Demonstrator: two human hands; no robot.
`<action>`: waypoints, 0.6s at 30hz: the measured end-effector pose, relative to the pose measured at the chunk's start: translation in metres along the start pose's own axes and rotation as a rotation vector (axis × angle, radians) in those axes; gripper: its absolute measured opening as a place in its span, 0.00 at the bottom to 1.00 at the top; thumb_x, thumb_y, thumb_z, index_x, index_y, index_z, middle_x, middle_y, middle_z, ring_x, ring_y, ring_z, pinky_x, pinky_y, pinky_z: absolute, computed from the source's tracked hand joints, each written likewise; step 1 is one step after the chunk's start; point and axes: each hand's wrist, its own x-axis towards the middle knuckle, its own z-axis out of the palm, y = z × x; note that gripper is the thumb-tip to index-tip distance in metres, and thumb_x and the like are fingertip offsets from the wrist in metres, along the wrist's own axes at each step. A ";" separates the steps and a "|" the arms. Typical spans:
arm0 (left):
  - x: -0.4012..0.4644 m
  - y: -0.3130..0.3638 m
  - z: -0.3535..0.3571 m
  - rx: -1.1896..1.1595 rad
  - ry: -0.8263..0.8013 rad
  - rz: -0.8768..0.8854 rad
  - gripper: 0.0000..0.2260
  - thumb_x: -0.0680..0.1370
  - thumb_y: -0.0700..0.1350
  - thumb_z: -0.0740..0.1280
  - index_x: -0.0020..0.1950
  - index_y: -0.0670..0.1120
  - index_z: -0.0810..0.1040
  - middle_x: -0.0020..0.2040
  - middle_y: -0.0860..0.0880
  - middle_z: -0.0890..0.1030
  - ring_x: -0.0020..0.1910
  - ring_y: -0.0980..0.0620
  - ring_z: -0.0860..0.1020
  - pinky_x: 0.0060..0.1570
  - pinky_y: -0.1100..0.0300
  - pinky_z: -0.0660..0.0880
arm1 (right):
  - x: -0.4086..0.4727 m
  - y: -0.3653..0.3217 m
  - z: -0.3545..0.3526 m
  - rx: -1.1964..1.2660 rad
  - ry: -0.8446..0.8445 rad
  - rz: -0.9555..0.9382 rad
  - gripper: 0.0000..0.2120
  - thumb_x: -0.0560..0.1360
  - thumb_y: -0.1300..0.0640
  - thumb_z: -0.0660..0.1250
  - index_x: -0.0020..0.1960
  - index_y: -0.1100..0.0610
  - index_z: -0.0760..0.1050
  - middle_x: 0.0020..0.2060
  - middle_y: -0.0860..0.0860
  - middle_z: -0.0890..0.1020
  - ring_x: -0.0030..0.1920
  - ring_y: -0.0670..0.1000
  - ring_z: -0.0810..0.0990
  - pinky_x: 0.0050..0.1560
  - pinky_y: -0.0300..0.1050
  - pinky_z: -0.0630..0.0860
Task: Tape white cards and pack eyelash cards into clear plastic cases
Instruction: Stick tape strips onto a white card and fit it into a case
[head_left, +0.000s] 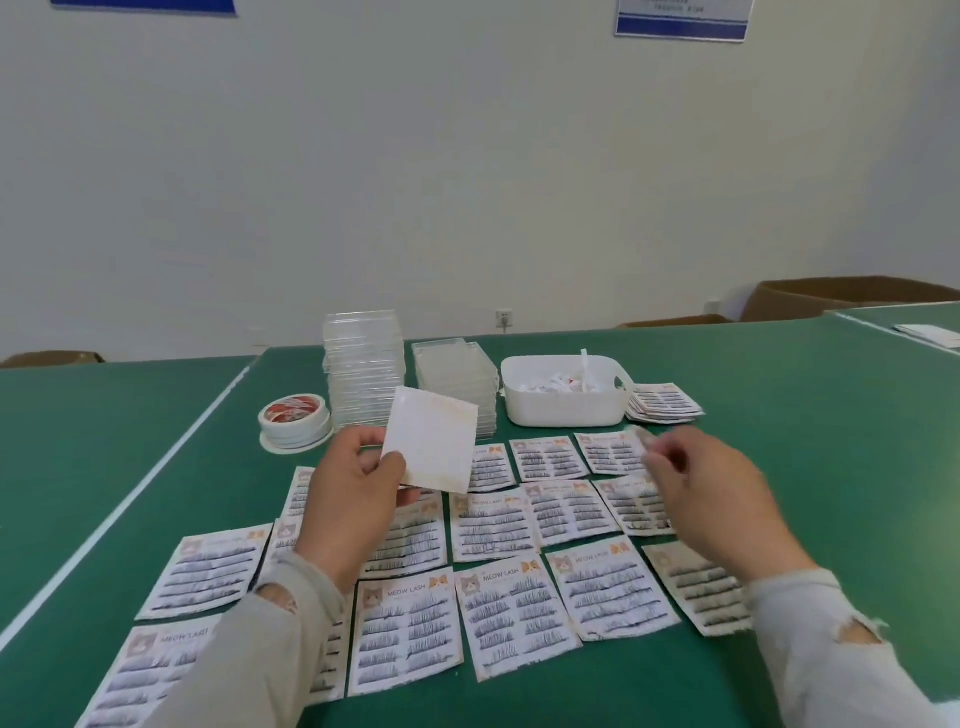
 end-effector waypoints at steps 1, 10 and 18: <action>0.000 -0.002 0.003 -0.027 0.010 -0.012 0.10 0.81 0.36 0.64 0.56 0.51 0.74 0.44 0.56 0.86 0.42 0.56 0.86 0.36 0.63 0.81 | 0.002 -0.015 0.007 0.204 -0.042 -0.030 0.07 0.81 0.50 0.64 0.45 0.47 0.76 0.34 0.46 0.81 0.31 0.42 0.77 0.31 0.38 0.70; 0.012 -0.025 0.018 -0.063 0.107 0.024 0.24 0.78 0.30 0.63 0.61 0.59 0.75 0.58 0.55 0.78 0.52 0.51 0.81 0.39 0.62 0.82 | 0.042 -0.067 0.074 1.225 -0.691 0.246 0.11 0.84 0.65 0.58 0.60 0.67 0.76 0.33 0.56 0.76 0.30 0.49 0.72 0.28 0.41 0.71; 0.023 -0.036 0.016 0.028 0.189 0.088 0.15 0.79 0.38 0.66 0.52 0.60 0.79 0.55 0.62 0.78 0.55 0.53 0.79 0.50 0.51 0.82 | 0.052 -0.046 0.088 1.253 -0.781 0.182 0.10 0.81 0.69 0.60 0.56 0.63 0.78 0.32 0.52 0.69 0.28 0.47 0.66 0.24 0.38 0.64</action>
